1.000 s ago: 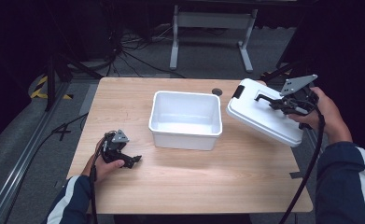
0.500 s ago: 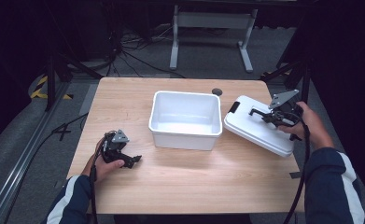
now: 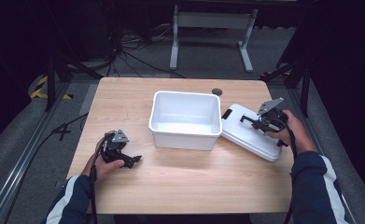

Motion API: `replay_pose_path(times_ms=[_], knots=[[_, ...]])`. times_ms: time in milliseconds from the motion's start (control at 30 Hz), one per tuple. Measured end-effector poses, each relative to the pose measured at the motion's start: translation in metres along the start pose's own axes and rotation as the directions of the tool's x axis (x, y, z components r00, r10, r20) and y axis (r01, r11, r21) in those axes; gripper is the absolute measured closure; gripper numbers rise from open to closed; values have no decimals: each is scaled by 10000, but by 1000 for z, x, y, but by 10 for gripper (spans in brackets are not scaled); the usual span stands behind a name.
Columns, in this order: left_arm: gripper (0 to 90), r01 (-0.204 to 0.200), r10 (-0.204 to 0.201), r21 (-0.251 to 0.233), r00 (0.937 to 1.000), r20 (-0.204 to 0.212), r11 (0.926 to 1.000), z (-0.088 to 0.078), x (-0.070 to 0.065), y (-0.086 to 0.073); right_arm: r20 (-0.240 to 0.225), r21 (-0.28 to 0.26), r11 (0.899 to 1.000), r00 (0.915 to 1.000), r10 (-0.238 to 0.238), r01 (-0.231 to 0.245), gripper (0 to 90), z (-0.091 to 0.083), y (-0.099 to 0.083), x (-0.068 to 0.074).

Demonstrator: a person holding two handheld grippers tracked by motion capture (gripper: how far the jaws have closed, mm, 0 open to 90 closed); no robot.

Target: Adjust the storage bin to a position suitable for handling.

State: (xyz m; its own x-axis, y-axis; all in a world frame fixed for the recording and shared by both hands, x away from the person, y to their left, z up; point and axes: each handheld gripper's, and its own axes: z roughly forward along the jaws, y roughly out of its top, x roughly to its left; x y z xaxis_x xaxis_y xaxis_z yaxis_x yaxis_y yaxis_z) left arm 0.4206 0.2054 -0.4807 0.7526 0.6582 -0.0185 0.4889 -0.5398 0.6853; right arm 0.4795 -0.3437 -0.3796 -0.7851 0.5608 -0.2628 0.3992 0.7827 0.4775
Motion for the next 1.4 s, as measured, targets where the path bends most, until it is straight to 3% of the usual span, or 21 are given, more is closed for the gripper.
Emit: replay_pose_path(times_ms=[333, 467, 833, 1400], knots=[[1, -11, 11, 9, 10000, 15, 10000, 0, 0, 0, -164, 200, 9995, 9996, 241, -238, 806, 15, -6, 3], [1, -22, 22, 7, 10000, 33, 10000, 0, 0, 0, -173, -468, 9978, 9987, 472, -480, 809, 10, -8, 2], [1, -24, 24, 8, 10000, 35, 10000, 0, 0, 0, -23, -456, 9978, 9988, 485, -486, 775, 3, -7, 3], [2, -63, 63, 7, 10000, 53, 10000, 0, 1, 0, 60, -1053, 9889, 9943, 1060, -1048, 560, -13, -3, 13]])
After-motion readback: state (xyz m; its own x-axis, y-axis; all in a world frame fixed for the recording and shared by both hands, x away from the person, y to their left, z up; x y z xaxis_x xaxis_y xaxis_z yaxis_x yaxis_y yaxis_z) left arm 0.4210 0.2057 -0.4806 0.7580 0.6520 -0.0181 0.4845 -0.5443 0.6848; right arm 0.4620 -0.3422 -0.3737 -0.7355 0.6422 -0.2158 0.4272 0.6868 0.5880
